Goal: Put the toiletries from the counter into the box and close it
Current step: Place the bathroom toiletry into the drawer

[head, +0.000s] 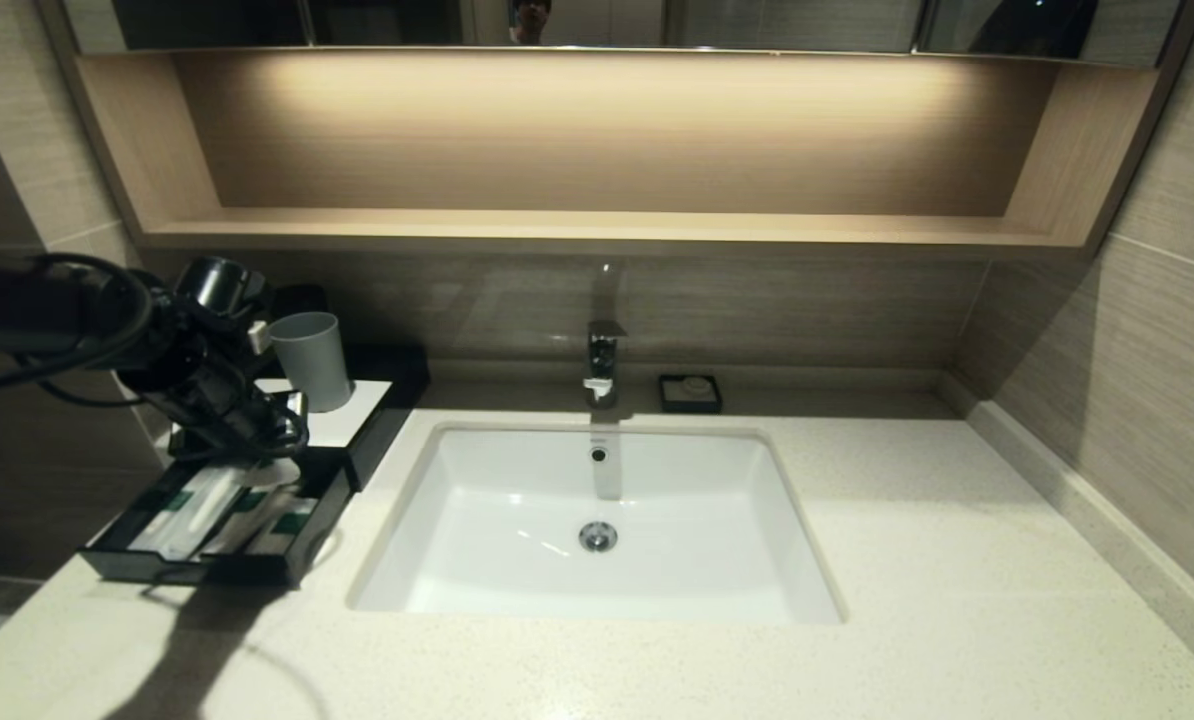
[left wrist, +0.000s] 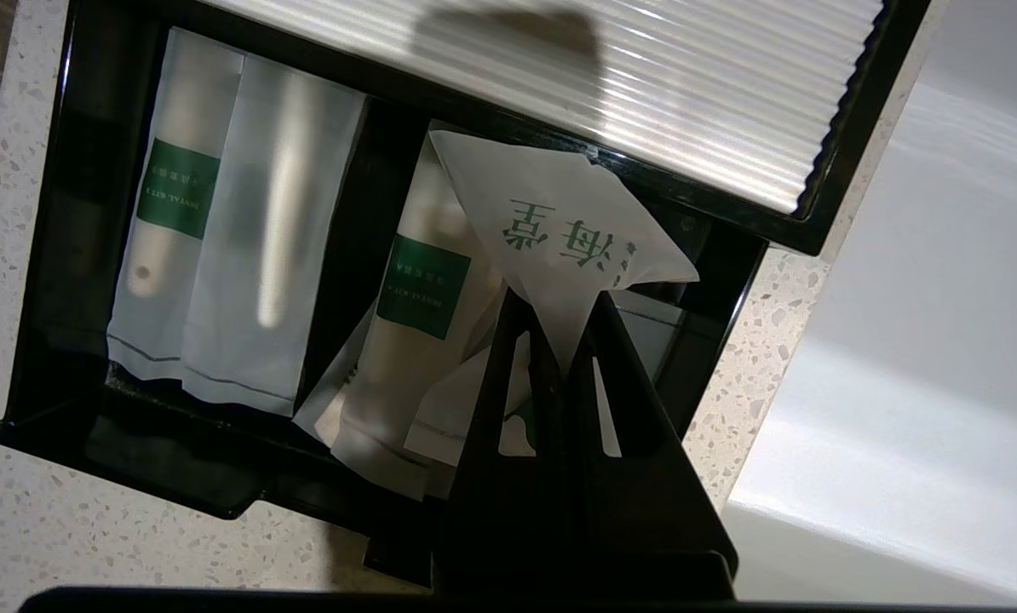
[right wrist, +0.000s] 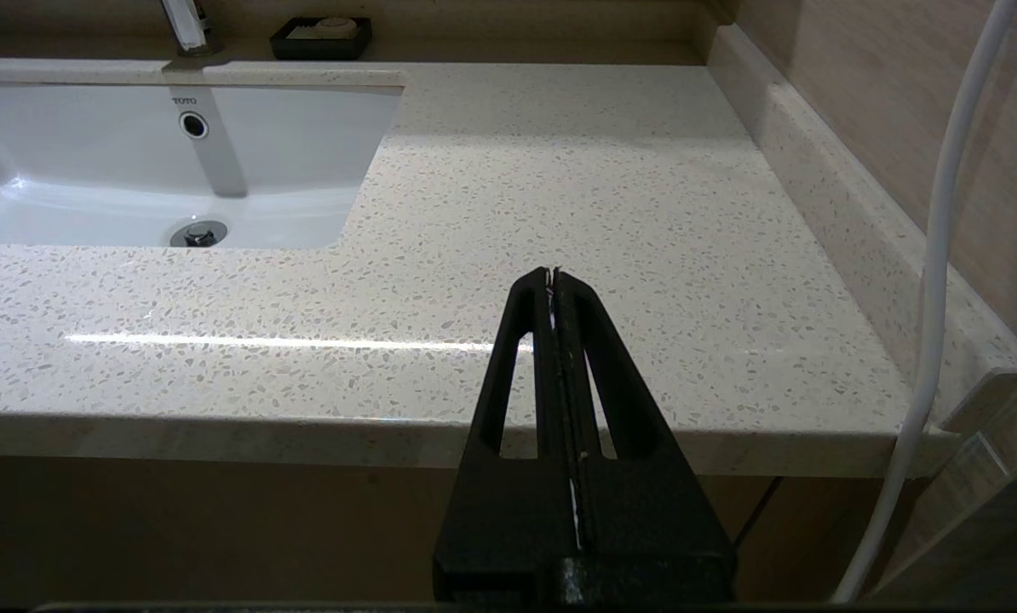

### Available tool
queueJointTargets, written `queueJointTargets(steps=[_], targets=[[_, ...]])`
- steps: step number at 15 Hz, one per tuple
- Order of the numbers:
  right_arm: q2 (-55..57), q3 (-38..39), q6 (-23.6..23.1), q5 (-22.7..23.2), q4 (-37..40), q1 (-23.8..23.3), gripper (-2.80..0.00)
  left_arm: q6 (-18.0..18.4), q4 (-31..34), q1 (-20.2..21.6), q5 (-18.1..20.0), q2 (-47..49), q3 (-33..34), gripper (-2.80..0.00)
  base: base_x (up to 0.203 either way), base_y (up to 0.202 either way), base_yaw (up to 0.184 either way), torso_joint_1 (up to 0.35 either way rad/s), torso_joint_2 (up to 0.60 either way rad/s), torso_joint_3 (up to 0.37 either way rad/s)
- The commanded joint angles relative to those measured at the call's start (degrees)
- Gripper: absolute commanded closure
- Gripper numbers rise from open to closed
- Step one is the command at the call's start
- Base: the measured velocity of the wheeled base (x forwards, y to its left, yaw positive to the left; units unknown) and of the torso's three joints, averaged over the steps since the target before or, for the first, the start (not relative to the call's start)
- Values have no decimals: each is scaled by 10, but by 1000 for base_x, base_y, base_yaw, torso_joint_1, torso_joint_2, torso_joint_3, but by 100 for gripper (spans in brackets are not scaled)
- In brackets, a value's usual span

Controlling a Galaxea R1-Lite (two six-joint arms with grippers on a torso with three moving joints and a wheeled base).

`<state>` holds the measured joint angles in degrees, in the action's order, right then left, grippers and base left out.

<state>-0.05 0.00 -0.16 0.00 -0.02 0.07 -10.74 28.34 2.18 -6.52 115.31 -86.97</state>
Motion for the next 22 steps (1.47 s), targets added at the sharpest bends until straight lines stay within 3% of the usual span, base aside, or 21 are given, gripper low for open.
queueJointTargets(steps=[1, 4, 22], targets=[[0, 1, 0, 0, -1, 0, 0, 2, 2, 1, -1, 6, 4, 0, 0, 0, 0, 0, 0, 0], [0, 1, 0, 0, -1, 0, 0, 14, 29, 1, -1, 13, 0, 0, 0, 0, 0, 0, 0, 0], [0, 1, 0, 0, -1, 0, 0, 17, 29, 0, -1, 64, -8, 0, 0, 0, 0, 0, 0, 0]])
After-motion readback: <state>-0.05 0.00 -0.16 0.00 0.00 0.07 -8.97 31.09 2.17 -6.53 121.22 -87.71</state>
